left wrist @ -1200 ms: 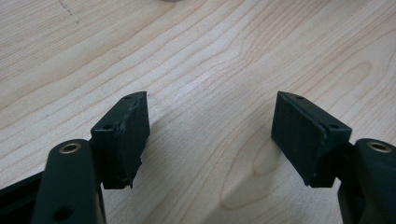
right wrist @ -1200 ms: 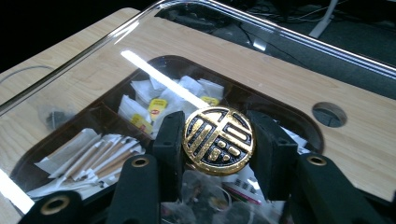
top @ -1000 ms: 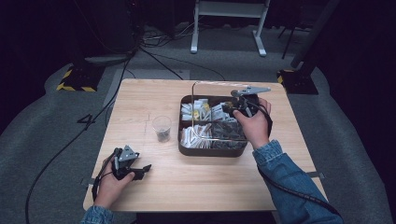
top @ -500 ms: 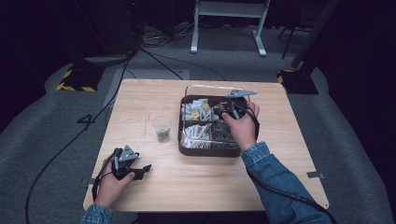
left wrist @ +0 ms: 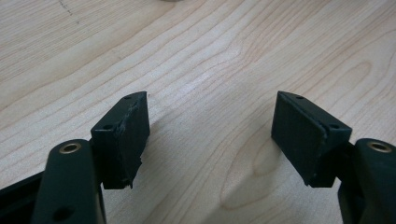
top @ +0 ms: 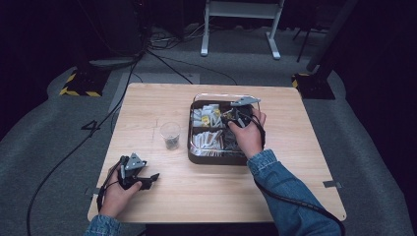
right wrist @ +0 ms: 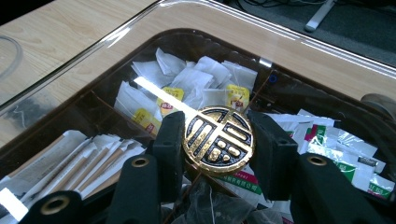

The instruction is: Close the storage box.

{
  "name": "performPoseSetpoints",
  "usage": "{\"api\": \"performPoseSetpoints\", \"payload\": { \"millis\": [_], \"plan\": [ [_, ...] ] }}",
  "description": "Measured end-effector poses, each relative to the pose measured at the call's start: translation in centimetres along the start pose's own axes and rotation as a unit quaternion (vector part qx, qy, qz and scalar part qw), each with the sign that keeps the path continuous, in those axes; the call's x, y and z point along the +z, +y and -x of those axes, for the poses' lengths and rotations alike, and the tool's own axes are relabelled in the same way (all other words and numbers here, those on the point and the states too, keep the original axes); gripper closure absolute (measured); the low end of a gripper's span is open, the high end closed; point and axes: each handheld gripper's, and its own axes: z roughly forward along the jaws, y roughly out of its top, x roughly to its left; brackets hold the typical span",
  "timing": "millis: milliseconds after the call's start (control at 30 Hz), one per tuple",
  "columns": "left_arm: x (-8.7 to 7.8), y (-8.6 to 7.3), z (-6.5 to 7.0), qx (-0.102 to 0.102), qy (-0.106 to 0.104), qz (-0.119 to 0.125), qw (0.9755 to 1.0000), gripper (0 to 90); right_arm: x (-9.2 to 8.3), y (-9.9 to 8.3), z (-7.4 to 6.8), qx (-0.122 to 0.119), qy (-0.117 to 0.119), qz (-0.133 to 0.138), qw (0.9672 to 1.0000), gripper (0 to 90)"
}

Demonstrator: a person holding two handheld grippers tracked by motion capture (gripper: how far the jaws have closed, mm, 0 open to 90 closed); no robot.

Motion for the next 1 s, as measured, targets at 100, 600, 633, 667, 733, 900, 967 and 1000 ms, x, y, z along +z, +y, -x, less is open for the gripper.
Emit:
{"api": "performPoseSetpoints", "payload": {
  "millis": [100,600,633,667,733,900,967,1000],
  "plan": [
    [0.0,0.0,0.0,0.000,0.000,0.000,1.0000,28.4,0.2,-0.1,-0.1,-0.003,-0.003,-0.004,1.0000,59.1],
    [0.0,0.0,0.0,0.000,0.000,0.001,1.0000,28.4,2.1,-1.0,-0.6,-0.005,-0.005,-0.023,0.9997,59.1],
    [0.0,0.0,0.0,0.000,0.000,0.001,1.0000,28.4,2.1,-1.1,-0.5,-0.005,-0.004,-0.024,0.9997,59.1],
    [0.0,0.0,0.0,0.000,0.000,0.001,1.0000,28.4,2.2,-1.2,-0.5,-0.003,-0.003,-0.024,0.9997,59.1],
    [0.0,0.0,0.0,0.000,0.000,0.001,1.0000,28.4,2.3,-1.2,-0.5,-0.001,-0.002,-0.026,0.9997,59.1],
    [0.0,0.0,0.0,0.000,0.000,0.000,1.0000,28.4,2.6,-1.5,-0.5,0.004,0.001,-0.027,0.9996,59.1],
    [0.0,0.0,0.0,0.000,0.000,0.000,1.0000,28.4,2.8,-1.5,-0.5,0.005,0.002,-0.027,0.9996,59.1],
    [0.0,0.0,0.0,0.000,0.000,0.000,1.0000,28.4,2.8,-1.6,-0.5,0.003,0.001,-0.026,0.9996,59.1]
  ]
}}
